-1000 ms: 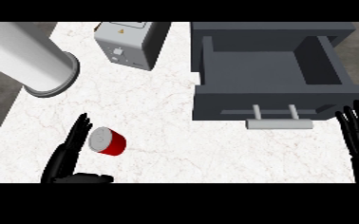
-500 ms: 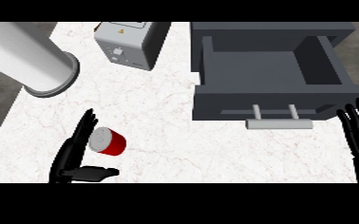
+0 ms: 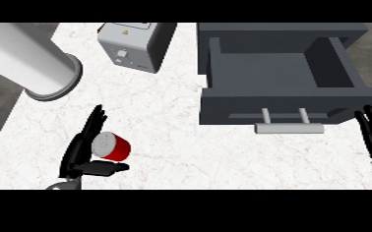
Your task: Pick up the can, place it into the drawer and close the drawer
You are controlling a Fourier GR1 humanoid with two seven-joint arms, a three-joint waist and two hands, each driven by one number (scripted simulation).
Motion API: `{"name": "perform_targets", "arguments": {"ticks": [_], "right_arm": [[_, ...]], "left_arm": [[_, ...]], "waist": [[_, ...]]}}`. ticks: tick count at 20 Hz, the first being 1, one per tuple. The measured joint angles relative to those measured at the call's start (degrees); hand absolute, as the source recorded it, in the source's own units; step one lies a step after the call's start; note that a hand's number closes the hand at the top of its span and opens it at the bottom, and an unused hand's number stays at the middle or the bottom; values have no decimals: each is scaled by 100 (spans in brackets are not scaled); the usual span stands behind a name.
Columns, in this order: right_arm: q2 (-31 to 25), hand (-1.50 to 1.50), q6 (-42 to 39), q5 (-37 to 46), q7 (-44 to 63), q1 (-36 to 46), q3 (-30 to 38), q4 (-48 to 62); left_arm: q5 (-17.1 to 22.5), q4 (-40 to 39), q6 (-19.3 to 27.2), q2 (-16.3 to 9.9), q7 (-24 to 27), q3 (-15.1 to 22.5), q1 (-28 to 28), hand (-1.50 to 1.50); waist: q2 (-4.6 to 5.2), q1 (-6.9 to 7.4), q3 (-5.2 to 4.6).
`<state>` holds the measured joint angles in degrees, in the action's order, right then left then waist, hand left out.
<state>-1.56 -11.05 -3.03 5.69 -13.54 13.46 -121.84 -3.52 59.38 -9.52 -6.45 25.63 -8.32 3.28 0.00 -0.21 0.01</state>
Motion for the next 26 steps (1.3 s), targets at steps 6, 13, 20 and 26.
{"name": "perform_targets", "arguments": {"ticks": [6,13,20,26], "right_arm": [[64,-150,-74,-26,-9,-61,18,-52],[99,-150,-168,-85,-43,-171,74,-97],[97,-150,-123,-206,5,-270,71,-273],[53,-150,-217,-290,-151,-211,245,-38]], "left_arm": [[-38,-135,82,107,-64,143,205,-150],[-32,-164,48,183,38,284,270,150],[188,-239,-206,222,103,288,391,150],[308,536,-237,492,-377,600,200,150]], "waist": [[-2,2,-1],[-3,4,-2],[-5,2,-1],[-5,11,2]]}}
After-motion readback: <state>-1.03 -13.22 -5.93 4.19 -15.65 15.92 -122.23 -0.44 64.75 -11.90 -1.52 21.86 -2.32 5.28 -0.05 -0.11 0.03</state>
